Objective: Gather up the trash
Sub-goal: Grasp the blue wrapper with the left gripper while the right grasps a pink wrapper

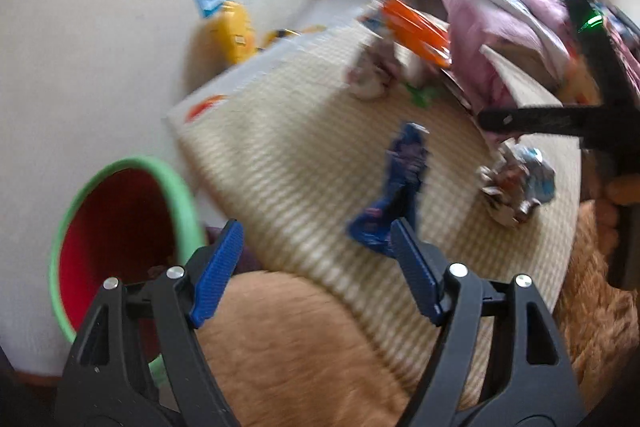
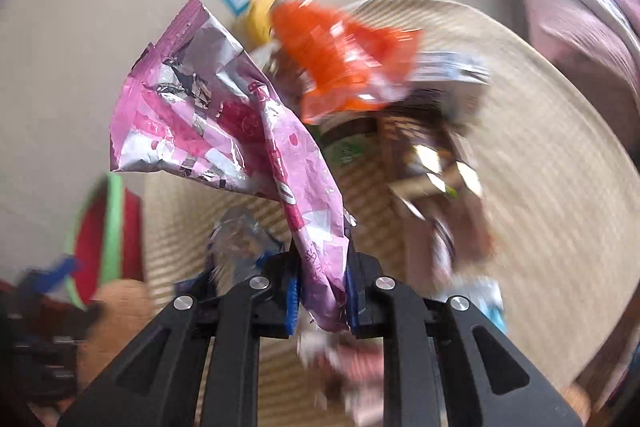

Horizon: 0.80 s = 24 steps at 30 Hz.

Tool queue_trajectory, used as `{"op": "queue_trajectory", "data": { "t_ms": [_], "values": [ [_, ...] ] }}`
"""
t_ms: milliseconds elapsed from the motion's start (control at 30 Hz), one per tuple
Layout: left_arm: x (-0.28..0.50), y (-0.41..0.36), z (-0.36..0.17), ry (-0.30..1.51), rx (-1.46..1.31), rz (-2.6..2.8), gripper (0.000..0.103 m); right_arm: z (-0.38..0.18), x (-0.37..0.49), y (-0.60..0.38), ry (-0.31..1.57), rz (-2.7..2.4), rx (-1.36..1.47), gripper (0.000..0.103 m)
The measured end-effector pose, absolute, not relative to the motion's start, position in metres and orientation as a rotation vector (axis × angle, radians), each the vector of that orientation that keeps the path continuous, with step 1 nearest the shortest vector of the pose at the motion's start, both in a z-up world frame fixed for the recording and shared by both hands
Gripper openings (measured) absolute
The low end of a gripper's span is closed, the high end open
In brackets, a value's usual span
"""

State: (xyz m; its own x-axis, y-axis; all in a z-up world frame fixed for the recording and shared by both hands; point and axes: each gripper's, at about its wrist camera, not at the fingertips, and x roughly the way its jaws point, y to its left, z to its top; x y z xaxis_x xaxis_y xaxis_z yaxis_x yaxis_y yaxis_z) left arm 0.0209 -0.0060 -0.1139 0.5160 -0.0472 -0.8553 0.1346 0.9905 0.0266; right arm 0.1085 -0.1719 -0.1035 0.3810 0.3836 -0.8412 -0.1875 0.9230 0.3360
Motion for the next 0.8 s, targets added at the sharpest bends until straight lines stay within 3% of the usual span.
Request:
{"op": "queue_trajectory", "data": {
  "t_ms": [333, 467, 500, 567, 633, 667, 800],
  "values": [
    [0.079, -0.045, -0.167, 1.161, 0.073, -0.169, 0.073, -0.109, 0.033, -0.232, 1.176, 0.313, 0.349, 0.020],
    [0.091, -0.044, -0.188, 1.245, 0.016, -0.151, 0.055, -0.109, 0.030, -0.233, 1.194, 0.308, 0.337, 0.023],
    [0.091, -0.044, -0.190, 1.246, 0.009, -0.145, 0.053, -0.108, 0.029, -0.231, 1.194, 0.305, 0.319, 0.026],
    [0.089, -0.044, -0.189, 1.233, 0.003, -0.146, 0.037, -0.106, 0.029, -0.225, 1.189, 0.313, 0.302, 0.038],
    [0.086, -0.043, -0.187, 1.223, -0.005, -0.140, 0.032, -0.106, 0.030, -0.221, 1.183, 0.329, 0.299, 0.050],
    [0.083, -0.041, -0.186, 1.218, -0.011, -0.133, 0.027, -0.105, 0.032, -0.218, 1.178, 0.335, 0.298, 0.051],
    [0.073, -0.031, -0.184, 1.202, -0.065, -0.096, 0.023, -0.098, 0.037, -0.213, 1.136, 0.343, 0.286, 0.054]
  ]
}}
